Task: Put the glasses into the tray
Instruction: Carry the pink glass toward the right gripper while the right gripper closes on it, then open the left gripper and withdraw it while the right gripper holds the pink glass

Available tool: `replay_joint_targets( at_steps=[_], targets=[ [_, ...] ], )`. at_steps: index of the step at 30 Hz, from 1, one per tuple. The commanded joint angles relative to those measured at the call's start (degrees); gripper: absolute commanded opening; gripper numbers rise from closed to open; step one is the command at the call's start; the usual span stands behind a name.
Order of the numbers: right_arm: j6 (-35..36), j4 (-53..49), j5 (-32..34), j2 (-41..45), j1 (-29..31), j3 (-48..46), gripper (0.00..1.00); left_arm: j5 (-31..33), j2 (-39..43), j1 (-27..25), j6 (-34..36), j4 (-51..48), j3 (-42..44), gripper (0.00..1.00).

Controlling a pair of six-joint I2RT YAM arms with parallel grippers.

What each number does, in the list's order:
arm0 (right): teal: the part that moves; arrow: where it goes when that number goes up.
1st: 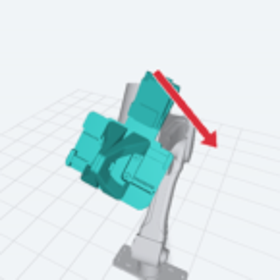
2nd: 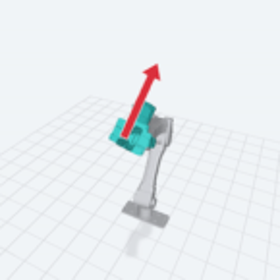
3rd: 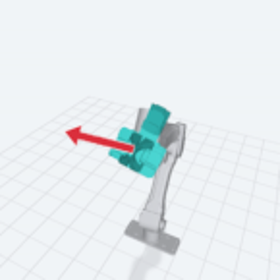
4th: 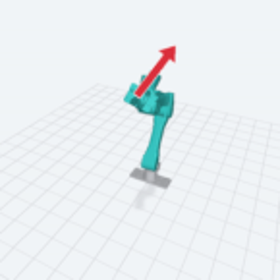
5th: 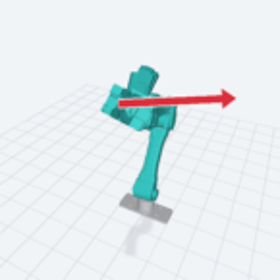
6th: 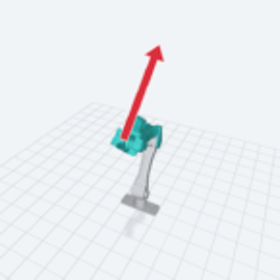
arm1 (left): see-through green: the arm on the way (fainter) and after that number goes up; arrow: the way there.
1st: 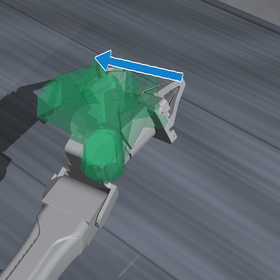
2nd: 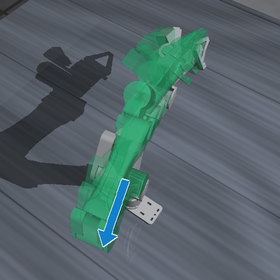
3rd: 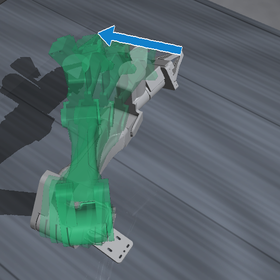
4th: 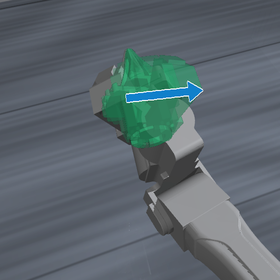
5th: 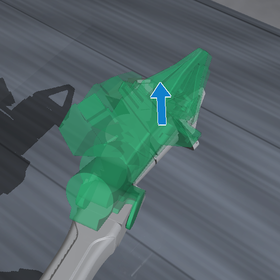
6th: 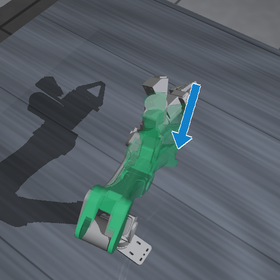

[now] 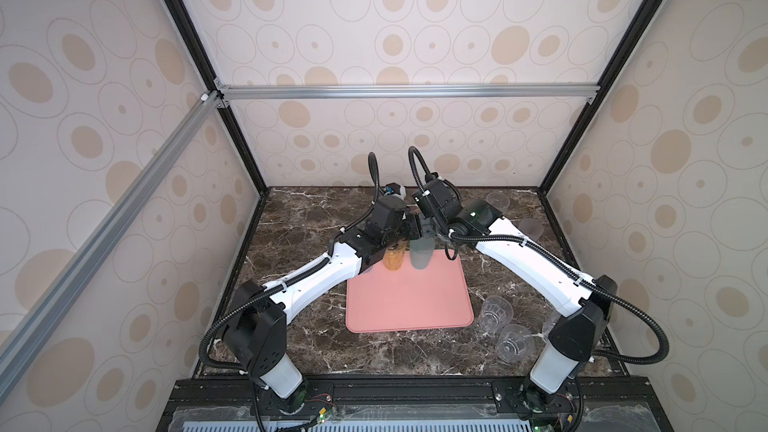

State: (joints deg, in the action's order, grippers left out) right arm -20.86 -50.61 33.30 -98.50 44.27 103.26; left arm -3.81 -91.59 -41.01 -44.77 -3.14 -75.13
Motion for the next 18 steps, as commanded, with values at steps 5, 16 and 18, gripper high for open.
replay_joint_targets(
  at_steps=[5,16,18],
  targets=[
    [-1.2,-1.4,1.2,0.8,-1.5,-0.7,0.11,-5.5,4.1,-2.3,-3.3,5.6,0.8,0.24],
    [-2.7,-1.6,-3.0,1.6,-4.6,-2.7,0.07,-6.8,8.5,-2.4,-1.2,7.6,4.4,0.47],
    [-2.9,-1.6,-3.6,1.8,-5.3,-3.1,0.06,-6.8,9.1,-2.5,-0.3,7.4,4.9,0.50]
  ],
)
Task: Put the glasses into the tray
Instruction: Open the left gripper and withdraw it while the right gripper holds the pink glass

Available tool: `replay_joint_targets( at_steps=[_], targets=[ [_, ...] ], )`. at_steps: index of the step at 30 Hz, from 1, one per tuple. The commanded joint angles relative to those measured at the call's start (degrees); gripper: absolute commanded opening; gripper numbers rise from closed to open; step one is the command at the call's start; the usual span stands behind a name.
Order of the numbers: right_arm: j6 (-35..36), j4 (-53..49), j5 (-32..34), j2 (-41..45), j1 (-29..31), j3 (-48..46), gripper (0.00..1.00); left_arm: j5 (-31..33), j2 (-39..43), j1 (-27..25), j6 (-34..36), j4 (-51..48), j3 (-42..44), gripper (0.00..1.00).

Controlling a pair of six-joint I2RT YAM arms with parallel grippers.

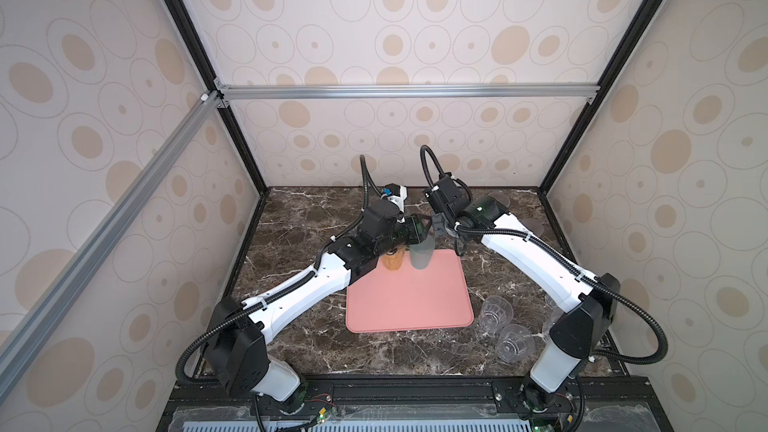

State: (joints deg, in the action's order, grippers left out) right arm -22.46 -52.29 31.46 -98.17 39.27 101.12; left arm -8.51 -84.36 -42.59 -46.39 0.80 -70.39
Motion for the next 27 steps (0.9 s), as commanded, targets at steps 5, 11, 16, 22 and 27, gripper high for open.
replay_joint_targets(
  at_steps=[5,11,16,22,27],
  targets=[
    [-2.1,0.2,-4.3,2.1,-1.5,-1.9,0.06,-1.0,2.4,-0.8,2.9,2.2,1.1,0.53],
    [-1.9,-0.6,-8.3,2.7,-4.1,-2.8,0.06,3.8,4.1,-0.8,7.9,-0.5,1.6,0.55],
    [0.1,-5.4,-15.0,2.4,-9.6,-2.7,0.06,15.0,7.2,-0.7,17.4,-4.1,3.1,0.58],
    [1.5,-7.5,-17.7,3.7,-15.0,-8.2,0.07,23.8,15.2,-0.7,28.1,3.8,13.7,0.60],
    [1.1,-6.4,-20.6,2.2,-15.9,-12.5,0.07,27.9,21.5,-0.7,32.1,11.2,22.1,0.64]
  ],
)
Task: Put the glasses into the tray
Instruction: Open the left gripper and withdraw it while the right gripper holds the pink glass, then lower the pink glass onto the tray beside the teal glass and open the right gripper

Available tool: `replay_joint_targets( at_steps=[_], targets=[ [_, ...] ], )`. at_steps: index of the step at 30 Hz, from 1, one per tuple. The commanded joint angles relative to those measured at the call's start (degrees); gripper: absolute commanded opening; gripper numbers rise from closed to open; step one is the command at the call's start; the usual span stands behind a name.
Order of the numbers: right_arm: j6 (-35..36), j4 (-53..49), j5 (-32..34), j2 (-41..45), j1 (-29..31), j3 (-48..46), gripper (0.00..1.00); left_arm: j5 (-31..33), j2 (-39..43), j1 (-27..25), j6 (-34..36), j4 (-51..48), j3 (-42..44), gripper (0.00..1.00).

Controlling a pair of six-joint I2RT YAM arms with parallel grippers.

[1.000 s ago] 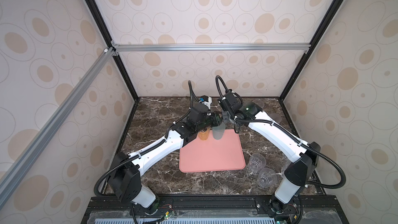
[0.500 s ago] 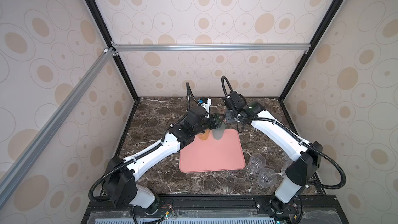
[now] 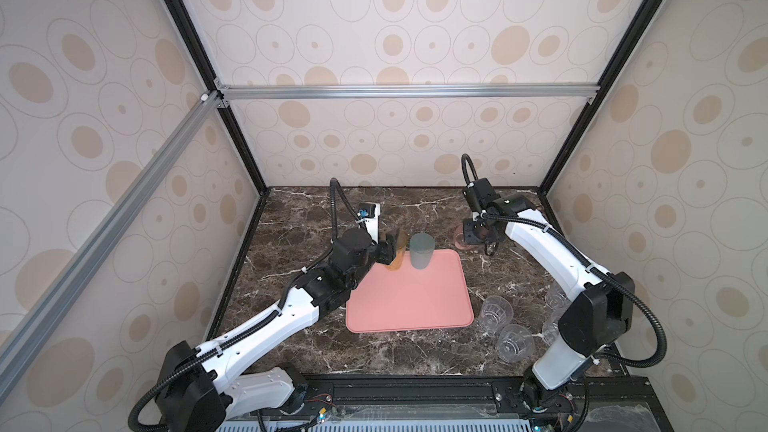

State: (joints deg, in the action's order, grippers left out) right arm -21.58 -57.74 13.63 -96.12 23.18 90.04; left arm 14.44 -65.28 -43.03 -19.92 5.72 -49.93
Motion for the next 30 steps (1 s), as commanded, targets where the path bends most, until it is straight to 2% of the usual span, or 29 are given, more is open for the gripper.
replay_joint_targets(
  at_steps=[1,5,15,30],
  targets=[
    [0.0,-0.8,-3.4,-0.6,0.1,-1.6,0.07,5.0,2.7,-0.2,5.7,6.6,2.1,0.64],
    [-0.3,-0.4,-6.0,-4.9,0.0,-1.1,0.07,4.3,2.4,-0.2,4.6,6.5,2.9,0.64],
    [0.4,-0.4,-7.1,-14.9,0.2,3.5,0.09,1.7,0.7,-0.2,2.7,7.6,3.6,0.64],
    [1.5,-1.8,-4.8,-24.2,0.0,10.1,0.10,1.7,-1.1,-0.3,3.7,7.3,3.0,0.65]
  ],
)
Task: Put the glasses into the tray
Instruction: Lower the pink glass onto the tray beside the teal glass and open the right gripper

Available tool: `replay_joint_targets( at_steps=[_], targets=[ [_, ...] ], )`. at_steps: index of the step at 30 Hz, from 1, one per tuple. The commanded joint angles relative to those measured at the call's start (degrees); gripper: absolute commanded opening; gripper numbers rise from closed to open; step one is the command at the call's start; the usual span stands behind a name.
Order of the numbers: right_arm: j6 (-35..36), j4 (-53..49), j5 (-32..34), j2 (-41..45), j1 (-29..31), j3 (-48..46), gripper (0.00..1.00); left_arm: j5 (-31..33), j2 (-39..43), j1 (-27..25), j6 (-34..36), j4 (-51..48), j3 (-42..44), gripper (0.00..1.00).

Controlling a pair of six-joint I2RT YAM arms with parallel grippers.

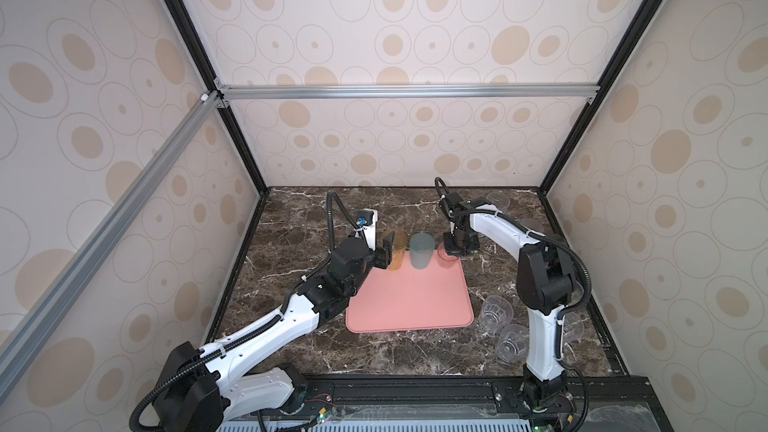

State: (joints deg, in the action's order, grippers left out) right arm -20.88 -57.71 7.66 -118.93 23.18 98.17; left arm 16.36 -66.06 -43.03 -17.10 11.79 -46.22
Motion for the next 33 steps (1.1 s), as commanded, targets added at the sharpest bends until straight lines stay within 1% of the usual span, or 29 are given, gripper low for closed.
replay_joint_targets(
  at_steps=[1,3,7,9,19,30,33],
  targets=[
    [0.9,-2.0,1.3,-1.8,0.0,2.3,0.10,-0.3,-0.4,-0.3,0.9,1.2,-0.8,0.64],
    [0.9,-2.5,1.9,-2.3,-0.1,3.1,0.12,-0.3,-0.5,-0.3,0.9,1.2,-0.8,0.65],
    [0.9,-2.7,2.1,-2.5,-0.1,3.8,0.20,-0.2,-0.6,-0.3,0.9,1.1,-0.8,0.64],
    [0.9,-2.8,2.2,-2.3,0.0,3.9,0.22,-0.2,-0.7,-0.2,0.9,1.0,-0.7,0.64],
    [1.0,-1.3,5.2,-0.6,0.0,3.1,0.22,-0.7,-0.8,-0.3,0.1,1.0,-0.6,0.64],
    [0.1,-2.2,4.1,3.7,0.0,4.0,0.24,-0.4,-0.1,-0.2,-0.9,0.4,-0.3,0.64],
    [-0.3,-2.5,3.3,6.5,0.1,3.3,0.24,1.4,-0.7,-0.3,-1.8,-0.4,-0.7,0.63]
  ],
)
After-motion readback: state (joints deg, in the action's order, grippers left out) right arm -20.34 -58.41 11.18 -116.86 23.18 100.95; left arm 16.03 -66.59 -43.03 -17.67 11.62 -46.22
